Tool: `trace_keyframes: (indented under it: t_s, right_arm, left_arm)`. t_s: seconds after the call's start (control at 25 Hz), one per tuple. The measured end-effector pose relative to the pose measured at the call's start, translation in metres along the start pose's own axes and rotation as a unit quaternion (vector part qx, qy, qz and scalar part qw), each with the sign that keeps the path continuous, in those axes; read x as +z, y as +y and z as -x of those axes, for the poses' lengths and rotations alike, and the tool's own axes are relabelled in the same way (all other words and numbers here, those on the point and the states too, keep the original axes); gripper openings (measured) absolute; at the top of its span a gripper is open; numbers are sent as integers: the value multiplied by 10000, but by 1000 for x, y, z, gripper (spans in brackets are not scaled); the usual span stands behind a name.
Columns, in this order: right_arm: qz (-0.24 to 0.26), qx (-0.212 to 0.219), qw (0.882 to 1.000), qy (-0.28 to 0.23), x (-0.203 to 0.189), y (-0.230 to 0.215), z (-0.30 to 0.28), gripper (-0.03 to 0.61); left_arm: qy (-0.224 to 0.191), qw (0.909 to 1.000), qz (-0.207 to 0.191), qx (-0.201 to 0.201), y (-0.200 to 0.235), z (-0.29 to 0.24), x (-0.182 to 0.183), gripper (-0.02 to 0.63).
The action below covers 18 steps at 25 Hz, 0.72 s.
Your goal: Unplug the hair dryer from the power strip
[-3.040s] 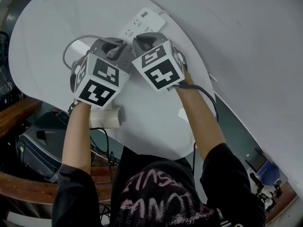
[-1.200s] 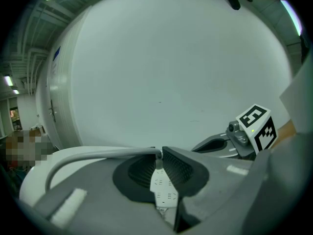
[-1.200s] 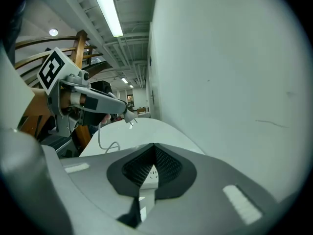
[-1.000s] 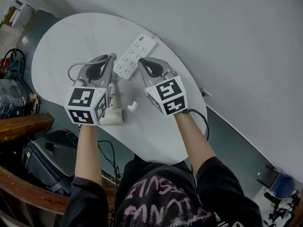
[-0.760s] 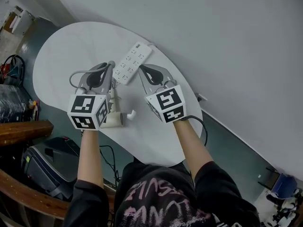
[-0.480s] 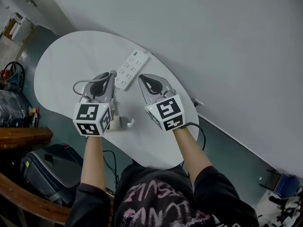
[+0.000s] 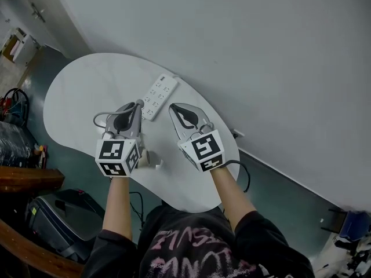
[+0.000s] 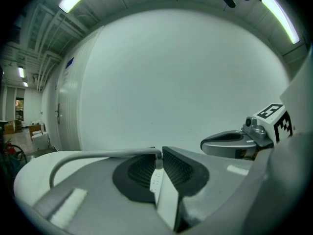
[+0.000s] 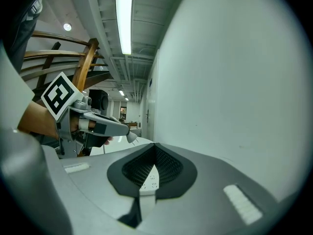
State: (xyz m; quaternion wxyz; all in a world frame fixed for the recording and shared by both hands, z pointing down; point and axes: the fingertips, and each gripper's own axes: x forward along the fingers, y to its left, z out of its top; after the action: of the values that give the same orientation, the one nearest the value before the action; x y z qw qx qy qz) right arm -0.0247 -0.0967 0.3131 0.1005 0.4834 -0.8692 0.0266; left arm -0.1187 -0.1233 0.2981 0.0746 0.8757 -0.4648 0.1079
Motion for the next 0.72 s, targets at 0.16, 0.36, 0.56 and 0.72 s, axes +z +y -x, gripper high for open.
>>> trace_keyframes:
  t_s: [0.16,0.36,0.56,0.72]
  right_arm:
    - [113,-93,9999,-85,9,5,4,12]
    - [75,-258,9995,-168,20,6,11,11]
    - [41,-386,9989,-280,32,2,15,11]
    - [67,-481,9982,-360,42,-3,20,11]
  left_arm:
    - [-84,10000,-23,-45,-1,5,3,54]
    - [-200,9997,-66,-121,-3,12,12,54]
    - [-350,9992,-154,-150,-3,19,22,54]
    - [-440,9988,-143,-144,-2,23,29,54]
